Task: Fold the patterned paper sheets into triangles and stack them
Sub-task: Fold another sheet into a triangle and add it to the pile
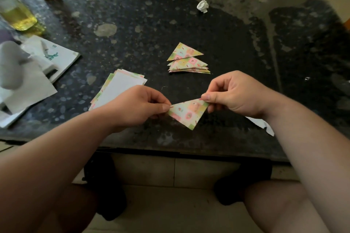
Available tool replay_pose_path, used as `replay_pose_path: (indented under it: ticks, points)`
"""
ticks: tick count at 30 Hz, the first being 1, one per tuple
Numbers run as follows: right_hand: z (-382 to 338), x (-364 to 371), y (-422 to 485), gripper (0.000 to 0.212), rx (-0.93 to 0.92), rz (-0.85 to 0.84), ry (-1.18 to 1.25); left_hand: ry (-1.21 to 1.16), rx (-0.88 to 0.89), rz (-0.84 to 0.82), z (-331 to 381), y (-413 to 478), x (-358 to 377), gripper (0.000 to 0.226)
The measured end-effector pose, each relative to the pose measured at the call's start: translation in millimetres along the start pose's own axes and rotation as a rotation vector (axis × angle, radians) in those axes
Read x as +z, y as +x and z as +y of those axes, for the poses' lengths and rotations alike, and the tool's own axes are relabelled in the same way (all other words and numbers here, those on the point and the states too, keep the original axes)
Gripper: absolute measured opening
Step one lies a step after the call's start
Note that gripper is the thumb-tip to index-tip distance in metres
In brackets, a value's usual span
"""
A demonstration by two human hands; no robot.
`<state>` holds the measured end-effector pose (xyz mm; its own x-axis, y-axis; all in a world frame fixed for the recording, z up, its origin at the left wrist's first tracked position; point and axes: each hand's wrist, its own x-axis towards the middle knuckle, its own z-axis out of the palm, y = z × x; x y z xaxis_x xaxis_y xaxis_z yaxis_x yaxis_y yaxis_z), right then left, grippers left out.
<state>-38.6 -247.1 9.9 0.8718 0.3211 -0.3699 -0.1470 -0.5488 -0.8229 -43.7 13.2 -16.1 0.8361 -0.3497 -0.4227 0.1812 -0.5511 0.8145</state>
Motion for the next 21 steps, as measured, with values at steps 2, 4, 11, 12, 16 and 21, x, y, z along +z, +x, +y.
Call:
replay_pose_path:
  ticks: [2,4,11,12,16,21]
  points:
    - [1.4,-3.2,-1.3,0.015,0.025,-0.012,0.008,0.009,-0.001,-0.01,-1.6,-0.2,-1.7,0.014]
    - [1.5,-3.7,-2.7,0.015,0.032,-0.038,0.004,0.02,0.004,-0.024,-1.6,-1.8,-2.6,0.012]
    - [10.0,-23.9,-5.9,0.019,0.062,0.123,0.173,0.052,-0.073,0.102,-7.5,-5.2,-25.9,0.013]
    - [11.6,-26.7,-6.3,0.019,0.065,0.166,0.227,-0.008,-0.088,0.139,-8.0,-4.8,-27.8,0.014]
    - [7.8,-6.5,0.4,0.023,0.071,0.271,0.486,-0.565,-0.169,0.088,7.5,-8.1,-6.9,0.028]
    - [-4.7,29.5,9.7,0.015,0.125,0.26,0.636,-0.676,-0.147,-0.035,27.5,-1.1,28.2,0.028]
